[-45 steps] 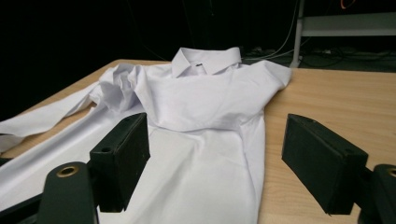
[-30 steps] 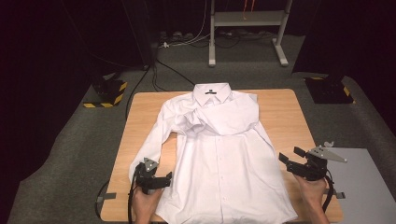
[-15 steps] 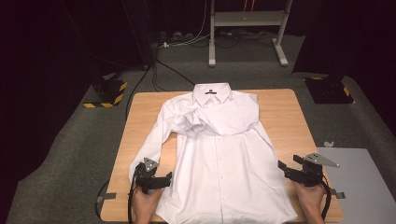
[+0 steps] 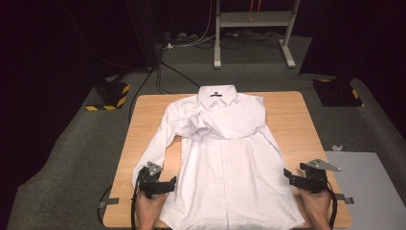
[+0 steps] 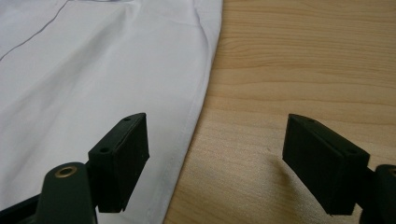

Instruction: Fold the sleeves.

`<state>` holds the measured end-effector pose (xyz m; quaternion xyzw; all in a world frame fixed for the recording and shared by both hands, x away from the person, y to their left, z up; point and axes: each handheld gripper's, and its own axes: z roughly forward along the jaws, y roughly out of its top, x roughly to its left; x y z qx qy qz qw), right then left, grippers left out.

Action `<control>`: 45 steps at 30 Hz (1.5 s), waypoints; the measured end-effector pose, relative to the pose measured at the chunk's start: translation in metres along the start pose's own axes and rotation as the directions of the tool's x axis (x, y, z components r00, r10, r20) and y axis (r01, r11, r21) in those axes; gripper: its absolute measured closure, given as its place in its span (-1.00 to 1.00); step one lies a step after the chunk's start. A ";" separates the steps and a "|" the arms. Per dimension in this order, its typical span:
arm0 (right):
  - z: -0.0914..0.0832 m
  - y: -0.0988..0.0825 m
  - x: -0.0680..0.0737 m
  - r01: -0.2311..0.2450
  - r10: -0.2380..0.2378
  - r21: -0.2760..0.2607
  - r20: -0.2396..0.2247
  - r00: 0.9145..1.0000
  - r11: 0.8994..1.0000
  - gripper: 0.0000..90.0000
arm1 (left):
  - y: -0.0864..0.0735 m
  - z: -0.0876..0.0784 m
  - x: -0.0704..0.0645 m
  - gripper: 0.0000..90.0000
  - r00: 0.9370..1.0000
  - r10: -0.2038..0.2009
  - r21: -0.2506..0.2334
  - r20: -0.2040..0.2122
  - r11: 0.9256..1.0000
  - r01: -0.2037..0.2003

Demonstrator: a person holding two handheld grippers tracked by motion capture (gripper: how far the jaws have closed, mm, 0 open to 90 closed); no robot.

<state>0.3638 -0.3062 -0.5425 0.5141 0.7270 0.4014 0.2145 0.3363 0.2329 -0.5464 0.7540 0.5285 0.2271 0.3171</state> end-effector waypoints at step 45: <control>0.010 0.002 0.013 0.107 -0.111 0.103 0.039 0.993 0.989 -0.64 | -0.027 -0.037 0.016 -0.32 0.979 -0.146 0.006 -0.143 0.989 0.149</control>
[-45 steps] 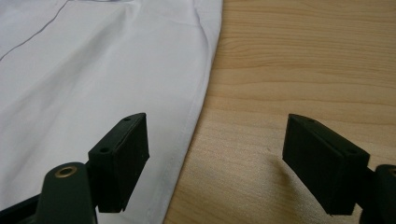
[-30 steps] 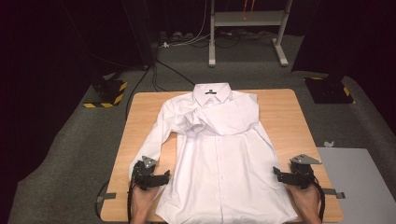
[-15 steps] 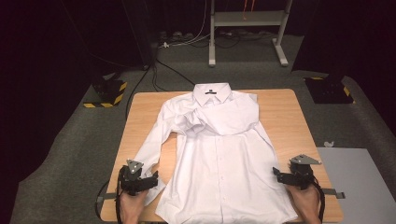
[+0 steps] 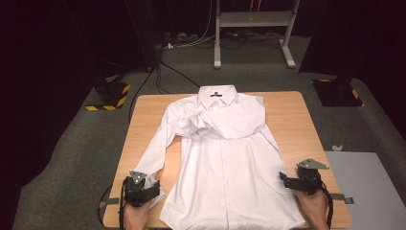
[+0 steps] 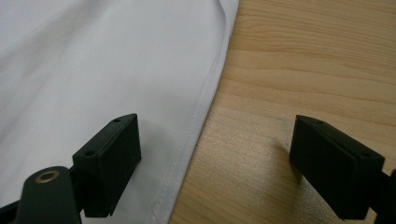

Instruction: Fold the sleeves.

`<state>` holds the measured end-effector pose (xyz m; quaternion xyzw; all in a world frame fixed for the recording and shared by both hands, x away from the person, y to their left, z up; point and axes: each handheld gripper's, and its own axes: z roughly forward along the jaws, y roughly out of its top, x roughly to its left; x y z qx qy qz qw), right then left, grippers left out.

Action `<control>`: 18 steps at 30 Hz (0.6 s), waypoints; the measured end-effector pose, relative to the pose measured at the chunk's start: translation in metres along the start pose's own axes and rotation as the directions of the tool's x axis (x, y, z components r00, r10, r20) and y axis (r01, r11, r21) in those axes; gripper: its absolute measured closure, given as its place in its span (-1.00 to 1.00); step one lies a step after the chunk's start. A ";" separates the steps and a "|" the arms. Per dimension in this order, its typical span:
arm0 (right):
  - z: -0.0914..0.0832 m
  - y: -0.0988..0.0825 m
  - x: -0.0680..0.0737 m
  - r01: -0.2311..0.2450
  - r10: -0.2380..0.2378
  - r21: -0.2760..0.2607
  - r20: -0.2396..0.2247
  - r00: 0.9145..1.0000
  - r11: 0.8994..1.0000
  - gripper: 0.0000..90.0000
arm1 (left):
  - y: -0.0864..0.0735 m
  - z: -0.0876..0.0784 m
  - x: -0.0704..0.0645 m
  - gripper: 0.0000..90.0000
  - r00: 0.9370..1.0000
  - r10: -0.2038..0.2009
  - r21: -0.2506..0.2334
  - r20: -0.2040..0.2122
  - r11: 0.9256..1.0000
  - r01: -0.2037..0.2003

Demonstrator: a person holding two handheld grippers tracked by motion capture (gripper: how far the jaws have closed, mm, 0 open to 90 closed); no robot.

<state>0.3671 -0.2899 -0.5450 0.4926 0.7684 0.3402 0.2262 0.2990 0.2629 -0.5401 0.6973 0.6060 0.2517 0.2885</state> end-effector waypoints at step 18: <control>0.000 0.000 0.000 0.000 0.000 0.000 -0.003 1.000 1.000 -0.64 | 0.017 -0.010 0.023 0.80 0.994 -0.052 0.018 0.101 0.999 0.051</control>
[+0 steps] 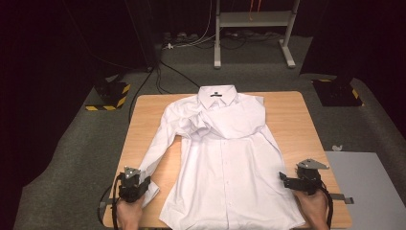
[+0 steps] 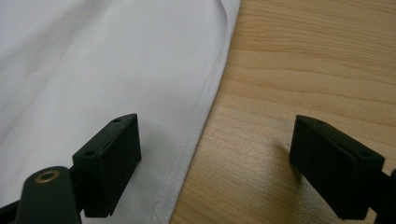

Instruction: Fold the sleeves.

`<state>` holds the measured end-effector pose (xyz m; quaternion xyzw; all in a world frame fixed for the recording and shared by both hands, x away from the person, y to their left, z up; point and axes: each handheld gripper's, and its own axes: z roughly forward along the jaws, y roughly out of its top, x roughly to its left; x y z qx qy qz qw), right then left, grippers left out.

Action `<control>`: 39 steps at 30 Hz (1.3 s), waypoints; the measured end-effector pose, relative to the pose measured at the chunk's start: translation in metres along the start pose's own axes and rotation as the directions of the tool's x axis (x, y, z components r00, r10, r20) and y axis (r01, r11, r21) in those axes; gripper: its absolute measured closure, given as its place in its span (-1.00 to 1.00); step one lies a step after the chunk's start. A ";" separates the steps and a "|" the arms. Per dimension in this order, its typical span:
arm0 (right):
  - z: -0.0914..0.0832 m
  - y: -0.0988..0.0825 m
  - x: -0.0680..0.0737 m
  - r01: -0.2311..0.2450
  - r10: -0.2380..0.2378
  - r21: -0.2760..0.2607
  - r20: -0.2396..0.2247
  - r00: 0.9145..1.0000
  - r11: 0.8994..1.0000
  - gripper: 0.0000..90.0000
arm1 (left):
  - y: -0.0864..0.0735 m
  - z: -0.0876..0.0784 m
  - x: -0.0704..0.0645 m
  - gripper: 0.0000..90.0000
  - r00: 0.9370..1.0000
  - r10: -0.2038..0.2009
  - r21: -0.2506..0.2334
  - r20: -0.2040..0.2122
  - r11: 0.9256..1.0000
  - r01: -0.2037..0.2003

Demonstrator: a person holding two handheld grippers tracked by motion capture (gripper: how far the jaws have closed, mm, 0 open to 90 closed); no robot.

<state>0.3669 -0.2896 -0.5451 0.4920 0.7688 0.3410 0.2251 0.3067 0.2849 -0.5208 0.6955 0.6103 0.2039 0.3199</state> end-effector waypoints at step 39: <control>0.000 0.000 0.000 0.004 -0.004 0.000 -0.004 1.000 1.000 -0.65 | 0.156 -0.016 -0.068 0.81 0.952 0.010 -0.103 0.307 0.994 0.023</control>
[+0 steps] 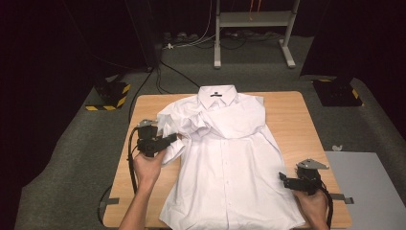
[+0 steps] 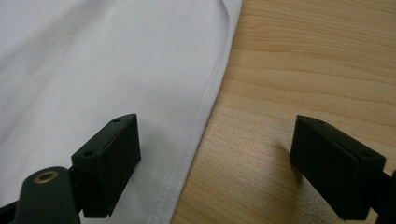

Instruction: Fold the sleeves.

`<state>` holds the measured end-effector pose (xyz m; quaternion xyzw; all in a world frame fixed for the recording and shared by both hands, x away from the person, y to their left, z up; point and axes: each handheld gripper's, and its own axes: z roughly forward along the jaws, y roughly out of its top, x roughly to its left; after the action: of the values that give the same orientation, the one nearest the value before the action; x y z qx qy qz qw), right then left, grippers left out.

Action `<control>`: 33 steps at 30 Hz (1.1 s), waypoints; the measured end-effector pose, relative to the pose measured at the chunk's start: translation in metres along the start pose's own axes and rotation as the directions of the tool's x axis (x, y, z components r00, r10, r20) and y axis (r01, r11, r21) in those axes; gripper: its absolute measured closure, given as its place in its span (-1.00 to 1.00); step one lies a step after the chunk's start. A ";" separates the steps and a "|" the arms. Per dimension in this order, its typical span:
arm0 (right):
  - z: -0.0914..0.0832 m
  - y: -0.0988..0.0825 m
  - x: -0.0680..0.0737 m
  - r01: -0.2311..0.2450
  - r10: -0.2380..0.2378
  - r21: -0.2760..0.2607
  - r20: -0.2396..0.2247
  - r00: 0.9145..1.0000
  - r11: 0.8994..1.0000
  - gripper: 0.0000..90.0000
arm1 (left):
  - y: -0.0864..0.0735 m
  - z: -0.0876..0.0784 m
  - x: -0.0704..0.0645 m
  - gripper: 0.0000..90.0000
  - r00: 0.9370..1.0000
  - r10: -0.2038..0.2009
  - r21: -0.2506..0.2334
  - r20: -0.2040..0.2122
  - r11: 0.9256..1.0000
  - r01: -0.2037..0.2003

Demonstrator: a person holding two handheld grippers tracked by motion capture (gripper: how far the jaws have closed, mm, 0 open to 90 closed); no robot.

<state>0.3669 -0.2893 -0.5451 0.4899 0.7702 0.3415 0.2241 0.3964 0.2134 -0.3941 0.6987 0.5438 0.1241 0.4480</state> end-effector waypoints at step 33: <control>0.000 0.000 0.001 0.008 -0.008 0.000 -0.006 1.000 1.000 -0.65 | 0.041 0.072 -0.075 0.73 0.990 0.127 -0.095 0.063 0.988 -0.121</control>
<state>0.3665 -0.2885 -0.5451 0.4859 0.7728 0.3420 0.2228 0.4421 0.1123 -0.3807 0.7139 0.4774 0.1522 0.4892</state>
